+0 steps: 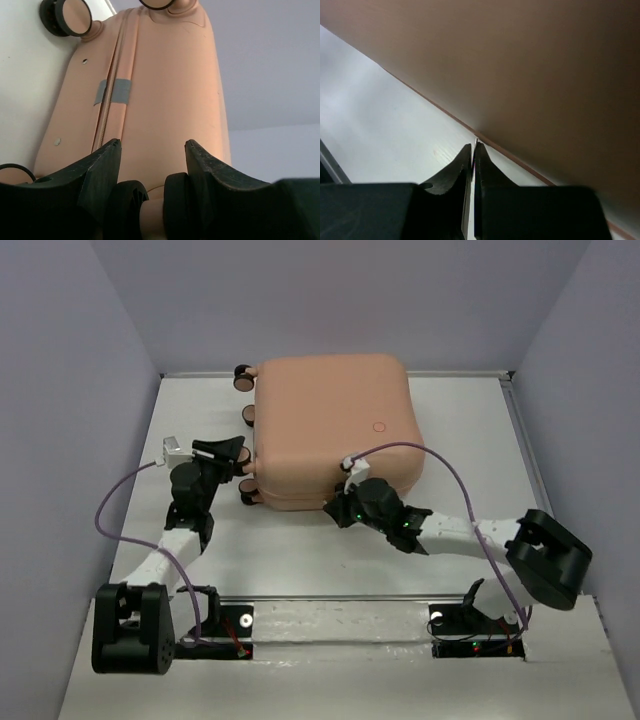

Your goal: Pack the luggage

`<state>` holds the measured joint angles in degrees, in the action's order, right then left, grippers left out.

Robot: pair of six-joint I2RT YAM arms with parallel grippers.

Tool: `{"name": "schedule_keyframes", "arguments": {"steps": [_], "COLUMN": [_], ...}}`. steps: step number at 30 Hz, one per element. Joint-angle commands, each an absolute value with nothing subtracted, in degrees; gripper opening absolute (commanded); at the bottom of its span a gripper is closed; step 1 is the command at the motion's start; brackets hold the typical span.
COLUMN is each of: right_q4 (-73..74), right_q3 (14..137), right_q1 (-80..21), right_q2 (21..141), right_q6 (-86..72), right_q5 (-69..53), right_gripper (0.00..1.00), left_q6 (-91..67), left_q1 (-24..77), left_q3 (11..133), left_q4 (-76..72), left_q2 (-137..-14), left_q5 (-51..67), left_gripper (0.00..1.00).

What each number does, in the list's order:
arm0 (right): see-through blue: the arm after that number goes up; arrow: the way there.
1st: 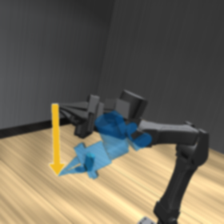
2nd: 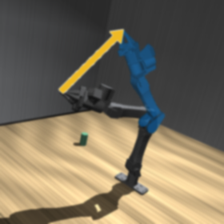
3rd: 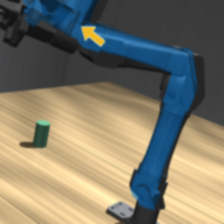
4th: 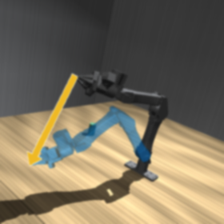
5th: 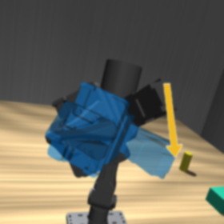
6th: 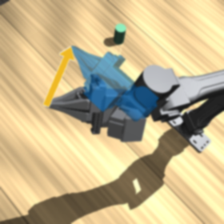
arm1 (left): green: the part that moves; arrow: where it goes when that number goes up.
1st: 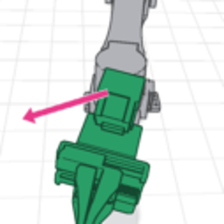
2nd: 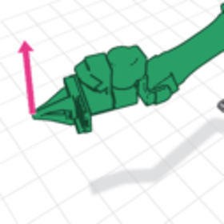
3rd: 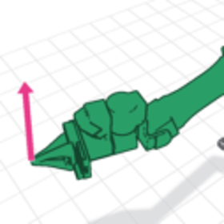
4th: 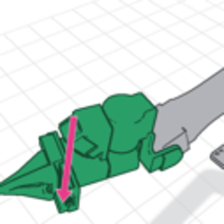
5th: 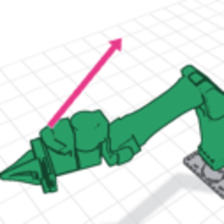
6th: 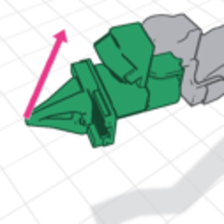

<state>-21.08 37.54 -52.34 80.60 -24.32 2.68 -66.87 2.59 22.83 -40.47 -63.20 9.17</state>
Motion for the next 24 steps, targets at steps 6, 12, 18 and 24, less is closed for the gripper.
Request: {"name": "schedule_keyframes", "arguments": {"steps": [6, 12, 18, 24], "right_q4": [-26.0, -26.4, -24.3, -39.6], "right_q3": [47.0, 45.2, 40.6, 29.2], "right_q1": [-58.7, -50.8, -48.4, -55.9], "right_q2": [87.2, 82.4, 73.9, 72.7], "right_q6": [-20.7, -18.8, -18.5, -29.0], "right_q5": [0.7, -7.1, -6.0, -7.9], "right_gripper": [0.07, 0.07, 0.07, 0.07], "left_q6": [-53.3, -56.5, -54.9, -49.1], "left_q1": [13.7, 25.1, 41.6, 45.2], "left_q3": [10.6, 9.6, 18.2, 35.0], "left_q4": [-16.6, -12.7, -20.4, -29.8], "left_q2": [-33.5, -26.6, -40.0, -63.2], "left_q5": [16.6, 8.7, -3.3, -2.0], "left_gripper": [0.06, 0.06, 0.06, 0.06]}}
